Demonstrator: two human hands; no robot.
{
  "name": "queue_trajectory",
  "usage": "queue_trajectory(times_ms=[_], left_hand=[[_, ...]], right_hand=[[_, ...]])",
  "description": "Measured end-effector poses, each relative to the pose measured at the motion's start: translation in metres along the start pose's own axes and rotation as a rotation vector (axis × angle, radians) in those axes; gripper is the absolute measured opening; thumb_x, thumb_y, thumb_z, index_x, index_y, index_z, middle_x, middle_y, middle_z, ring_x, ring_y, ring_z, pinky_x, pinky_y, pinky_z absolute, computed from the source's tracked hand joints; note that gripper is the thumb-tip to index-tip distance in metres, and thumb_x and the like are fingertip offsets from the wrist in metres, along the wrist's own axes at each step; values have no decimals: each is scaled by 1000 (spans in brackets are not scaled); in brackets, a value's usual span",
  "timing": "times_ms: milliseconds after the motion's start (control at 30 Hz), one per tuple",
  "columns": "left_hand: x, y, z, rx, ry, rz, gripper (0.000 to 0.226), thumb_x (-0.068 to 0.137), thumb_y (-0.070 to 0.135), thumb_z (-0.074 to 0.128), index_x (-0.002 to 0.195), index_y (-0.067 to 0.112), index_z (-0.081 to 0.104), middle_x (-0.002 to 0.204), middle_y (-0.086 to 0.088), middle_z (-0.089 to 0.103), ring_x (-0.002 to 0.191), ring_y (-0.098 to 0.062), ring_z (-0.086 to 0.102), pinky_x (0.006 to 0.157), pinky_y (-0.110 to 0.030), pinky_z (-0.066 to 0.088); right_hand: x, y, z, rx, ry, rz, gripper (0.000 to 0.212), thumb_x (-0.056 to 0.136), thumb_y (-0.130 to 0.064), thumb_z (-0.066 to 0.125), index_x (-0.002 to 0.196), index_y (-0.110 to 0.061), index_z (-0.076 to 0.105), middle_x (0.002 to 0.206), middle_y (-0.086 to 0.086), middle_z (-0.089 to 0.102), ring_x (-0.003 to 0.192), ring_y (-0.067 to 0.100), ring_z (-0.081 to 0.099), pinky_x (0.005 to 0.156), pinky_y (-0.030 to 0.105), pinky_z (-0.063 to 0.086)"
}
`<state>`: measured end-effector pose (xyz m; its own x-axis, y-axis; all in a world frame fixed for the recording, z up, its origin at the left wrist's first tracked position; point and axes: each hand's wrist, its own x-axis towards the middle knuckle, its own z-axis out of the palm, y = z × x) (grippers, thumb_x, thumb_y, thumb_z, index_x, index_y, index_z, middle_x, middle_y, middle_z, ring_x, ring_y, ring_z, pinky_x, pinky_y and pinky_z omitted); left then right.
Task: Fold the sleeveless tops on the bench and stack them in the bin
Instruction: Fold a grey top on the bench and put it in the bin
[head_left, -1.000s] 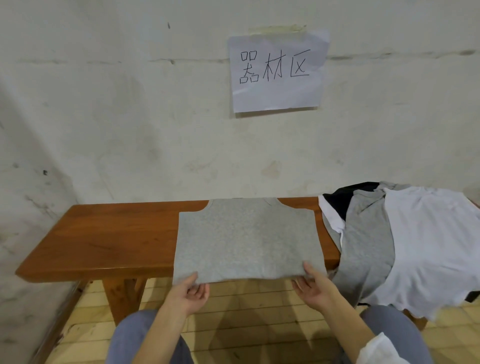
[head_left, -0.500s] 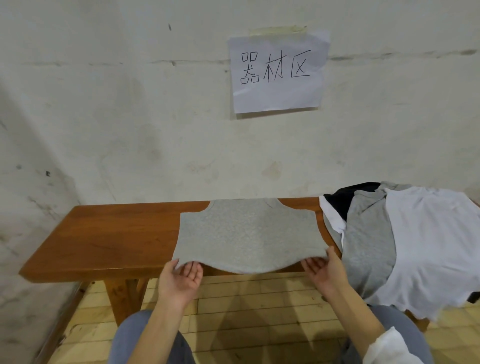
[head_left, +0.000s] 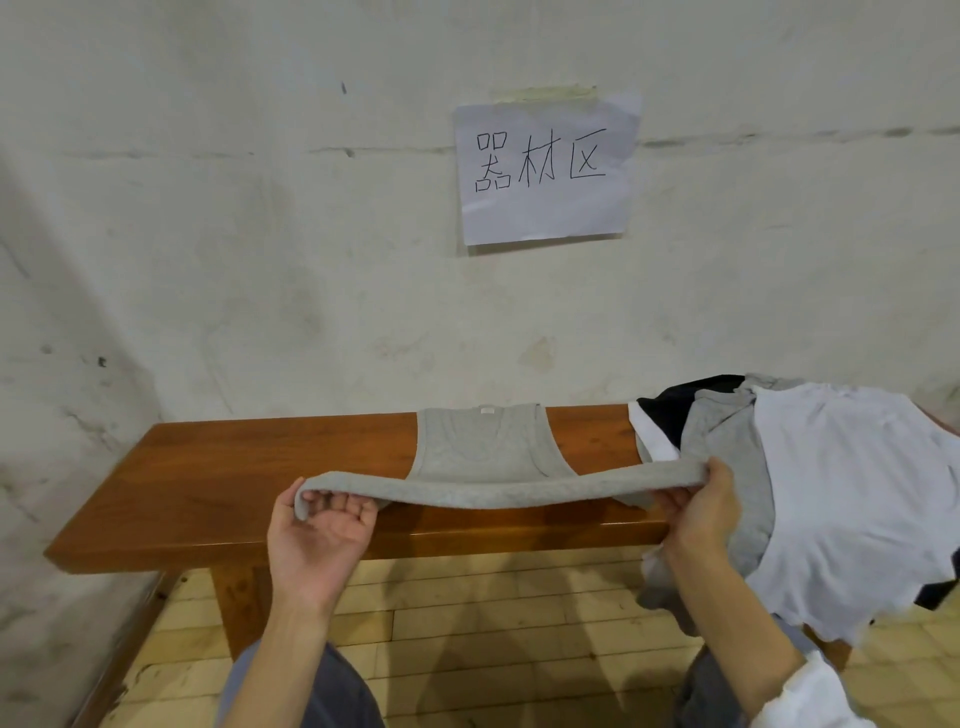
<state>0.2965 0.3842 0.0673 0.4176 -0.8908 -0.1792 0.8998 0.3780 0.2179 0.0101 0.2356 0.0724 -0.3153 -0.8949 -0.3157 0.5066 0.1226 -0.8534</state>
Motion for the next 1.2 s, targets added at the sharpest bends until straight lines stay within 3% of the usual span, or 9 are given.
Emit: queue_trajectory(times_ms=[133, 433, 633, 800, 867, 933, 1033, 1100, 1200], left_hand=[[-4, 2, -21, -67, -42, -29, 29, 90, 27, 56, 62, 19, 63, 72, 4, 64, 72, -13, 66, 71, -37, 57], [13, 4, -29, -122, -109, -111, 13, 83, 23, 70, 70, 20, 70, 87, 6, 70, 95, -10, 66, 89, -29, 48], [62, 2, 13, 36, 7, 9, 11, 62, 20, 77, 68, 20, 68, 82, 10, 65, 80, -6, 65, 83, -25, 50], [147, 4, 27, 121, 86, 17, 35, 83, 37, 60, 109, 14, 65, 109, -3, 69, 103, -19, 66, 93, -36, 49], [172, -2, 20, 364, 102, 38, 54, 88, 47, 51, 128, 11, 53, 125, -10, 61, 119, -27, 57, 104, -43, 41], [188, -20, 2, 944, 120, 83, 49, 96, 46, 44, 134, 16, 48, 133, -5, 55, 127, -24, 49, 108, -39, 36], [197, -48, -44, 1890, -57, 186, 55, 97, 54, 35, 141, 20, 43, 148, -1, 39, 139, -18, 32, 113, -33, 21], [201, -56, -71, 2414, -264, 164, 89, 82, 78, 0, 149, 26, 25, 159, 2, 15, 147, -15, 8, 117, -37, 1], [202, -59, -82, 2689, -267, 139, 98, 69, 79, -16, 152, 30, 3, 160, 3, -6, 146, -15, -11, 116, -40, -12]], right_hand=[[-3, -5, -1, 0, 23, -49, 26, 98, -32, 42, 115, -15, 50, 96, 4, 58, 86, 13, 60, 66, 24, 50], [4, -1, 3, -48, 19, -51, 23, 99, -32, 42, 115, -16, 50, 88, -1, 58, 82, 10, 60, 66, 23, 50], [42, -2, 43, -59, -11, 8, 31, 99, -32, 42, 125, -16, 47, 93, 2, 61, 86, 16, 62, 72, 28, 53], [94, 13, 106, -43, -169, 36, 45, 102, -43, 31, 105, -7, 58, 93, 9, 66, 84, 20, 66, 76, 32, 54], [105, 32, 121, -146, -303, 56, 62, 100, -52, 22, 124, -5, 54, 121, 11, 60, 113, 22, 58, 100, 35, 45], [111, 66, 124, -425, -388, 47, 60, 100, -49, 23, 142, -9, 39, 144, 4, 42, 133, 20, 39, 114, 37, 28], [110, 121, 103, -1147, -542, -181, 64, 100, -51, 25, 149, -11, 24, 156, 8, 23, 143, 23, 22, 117, 36, 14], [107, 144, 88, -1616, -611, -436, 84, 88, -69, 6, 152, -14, 11, 160, 8, 8, 147, 23, 5, 118, 36, 0], [109, 151, 83, -1793, -608, -566, 100, 70, -73, -14, 153, -19, 0, 160, 6, -2, 147, 23, -4, 117, 38, -7]])
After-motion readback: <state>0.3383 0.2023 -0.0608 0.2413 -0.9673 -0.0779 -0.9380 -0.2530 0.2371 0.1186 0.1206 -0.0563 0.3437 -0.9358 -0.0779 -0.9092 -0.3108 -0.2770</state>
